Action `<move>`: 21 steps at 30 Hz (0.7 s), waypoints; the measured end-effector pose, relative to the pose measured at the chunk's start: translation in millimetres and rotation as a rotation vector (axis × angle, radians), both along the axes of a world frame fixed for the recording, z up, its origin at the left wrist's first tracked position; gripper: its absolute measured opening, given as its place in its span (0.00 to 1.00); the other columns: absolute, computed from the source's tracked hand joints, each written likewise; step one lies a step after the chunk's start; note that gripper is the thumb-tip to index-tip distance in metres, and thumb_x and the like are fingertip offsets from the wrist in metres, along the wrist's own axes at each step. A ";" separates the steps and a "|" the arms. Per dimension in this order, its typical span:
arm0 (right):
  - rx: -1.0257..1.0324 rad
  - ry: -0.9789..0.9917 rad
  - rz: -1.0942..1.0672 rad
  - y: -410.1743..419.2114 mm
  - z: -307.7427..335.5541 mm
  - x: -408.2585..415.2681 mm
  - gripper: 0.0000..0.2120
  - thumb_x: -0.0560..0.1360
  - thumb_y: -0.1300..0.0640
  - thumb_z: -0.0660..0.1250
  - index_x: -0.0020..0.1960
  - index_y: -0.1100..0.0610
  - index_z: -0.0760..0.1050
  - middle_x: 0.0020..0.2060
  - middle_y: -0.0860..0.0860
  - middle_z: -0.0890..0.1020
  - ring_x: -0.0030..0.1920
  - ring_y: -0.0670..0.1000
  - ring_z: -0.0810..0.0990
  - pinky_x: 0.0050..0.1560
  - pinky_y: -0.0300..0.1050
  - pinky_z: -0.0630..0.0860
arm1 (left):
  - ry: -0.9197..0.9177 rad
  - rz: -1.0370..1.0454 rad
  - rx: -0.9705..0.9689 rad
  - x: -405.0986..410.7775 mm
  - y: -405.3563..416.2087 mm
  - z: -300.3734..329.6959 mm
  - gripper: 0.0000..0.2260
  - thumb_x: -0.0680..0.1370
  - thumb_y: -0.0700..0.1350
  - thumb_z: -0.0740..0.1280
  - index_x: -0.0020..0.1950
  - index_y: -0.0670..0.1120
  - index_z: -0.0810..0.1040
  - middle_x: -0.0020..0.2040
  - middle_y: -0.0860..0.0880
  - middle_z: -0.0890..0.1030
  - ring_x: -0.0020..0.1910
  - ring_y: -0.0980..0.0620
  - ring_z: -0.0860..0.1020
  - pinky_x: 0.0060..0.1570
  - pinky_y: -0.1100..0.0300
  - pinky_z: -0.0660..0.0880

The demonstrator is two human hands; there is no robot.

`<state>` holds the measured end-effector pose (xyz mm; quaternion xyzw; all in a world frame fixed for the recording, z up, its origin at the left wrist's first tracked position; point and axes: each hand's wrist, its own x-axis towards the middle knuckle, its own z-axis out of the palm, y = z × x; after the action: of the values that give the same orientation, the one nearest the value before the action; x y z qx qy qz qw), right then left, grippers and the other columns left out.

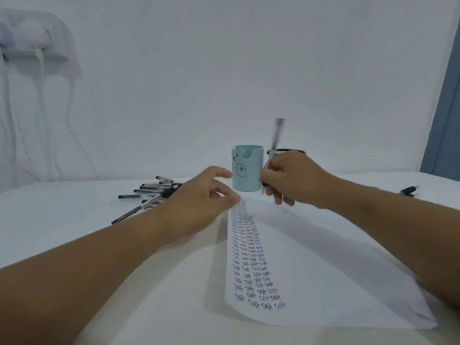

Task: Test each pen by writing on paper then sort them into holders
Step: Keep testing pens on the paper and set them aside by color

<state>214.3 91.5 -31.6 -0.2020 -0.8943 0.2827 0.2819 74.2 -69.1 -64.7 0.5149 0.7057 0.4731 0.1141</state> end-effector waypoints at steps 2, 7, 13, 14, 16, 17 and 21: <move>-0.300 0.050 0.089 2.8 0.8 -4.5 0.07 0.76 0.65 0.64 0.40 0.65 0.76 0.31 0.58 0.80 0.27 0.54 0.76 0.24 0.42 0.69 | 0.368 -0.013 -0.159 -5.9 -2.4 -5.5 0.10 0.76 0.53 0.73 0.57 0.59 0.79 0.50 0.62 0.82 0.49 0.64 0.77 0.49 0.66 0.71; -0.397 0.090 0.096 6.5 -10.9 -26.6 0.16 0.72 0.62 0.75 0.32 0.57 0.70 0.27 0.54 0.75 0.24 0.51 0.71 0.24 0.38 0.64 | 0.519 -0.030 -0.258 -11.0 0.3 -5.1 0.07 0.75 0.58 0.72 0.51 0.59 0.84 0.52 0.65 0.81 0.56 0.65 0.74 0.61 0.62 0.72; -0.449 0.097 0.184 6.3 -36.1 -27.6 0.19 0.72 0.62 0.76 0.31 0.57 0.67 0.25 0.56 0.76 0.22 0.50 0.68 0.22 0.38 0.64 | 0.591 -0.017 -0.261 -15.1 -0.1 -5.5 0.12 0.73 0.66 0.70 0.52 0.63 0.83 0.53 0.65 0.81 0.60 0.61 0.72 0.68 0.53 0.68; -0.406 0.104 0.172 5.9 -36.9 -27.0 0.19 0.72 0.63 0.76 0.31 0.57 0.67 0.24 0.56 0.76 0.22 0.49 0.69 0.23 0.37 0.66 | 0.583 -0.013 -0.264 -15.0 0.0 -5.8 0.11 0.73 0.64 0.70 0.52 0.63 0.83 0.53 0.65 0.80 0.60 0.61 0.72 0.68 0.53 0.68; -0.291 0.093 0.134 5.7 -38.2 -27.7 0.19 0.71 0.65 0.74 0.29 0.56 0.67 0.23 0.54 0.76 0.23 0.48 0.72 0.25 0.36 0.68 | 0.590 -0.020 -0.260 -15.6 0.2 -5.6 0.10 0.74 0.62 0.70 0.53 0.63 0.82 0.53 0.66 0.79 0.58 0.62 0.71 0.68 0.54 0.67; -0.248 0.078 0.125 5.0 -38.7 -28.0 0.18 0.70 0.66 0.72 0.29 0.56 0.66 0.23 0.54 0.76 0.23 0.48 0.72 0.25 0.35 0.67 | 0.597 -0.028 -0.262 -16.0 0.3 -5.5 0.10 0.74 0.62 0.70 0.53 0.63 0.82 0.52 0.66 0.79 0.58 0.63 0.71 0.68 0.55 0.67; -0.202 0.040 0.116 4.9 -40.1 -29.9 0.17 0.69 0.65 0.70 0.28 0.55 0.67 0.24 0.54 0.78 0.24 0.48 0.70 0.25 0.35 0.64 | 0.598 -0.043 -0.269 -17.5 1.3 -6.5 0.10 0.75 0.62 0.70 0.53 0.62 0.82 0.52 0.67 0.80 0.56 0.65 0.72 0.67 0.57 0.68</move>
<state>184.4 96.3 -71.7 -0.1718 -0.8658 0.3910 0.2610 56.7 -67.7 -71.1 0.6262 0.7530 0.2011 -0.0211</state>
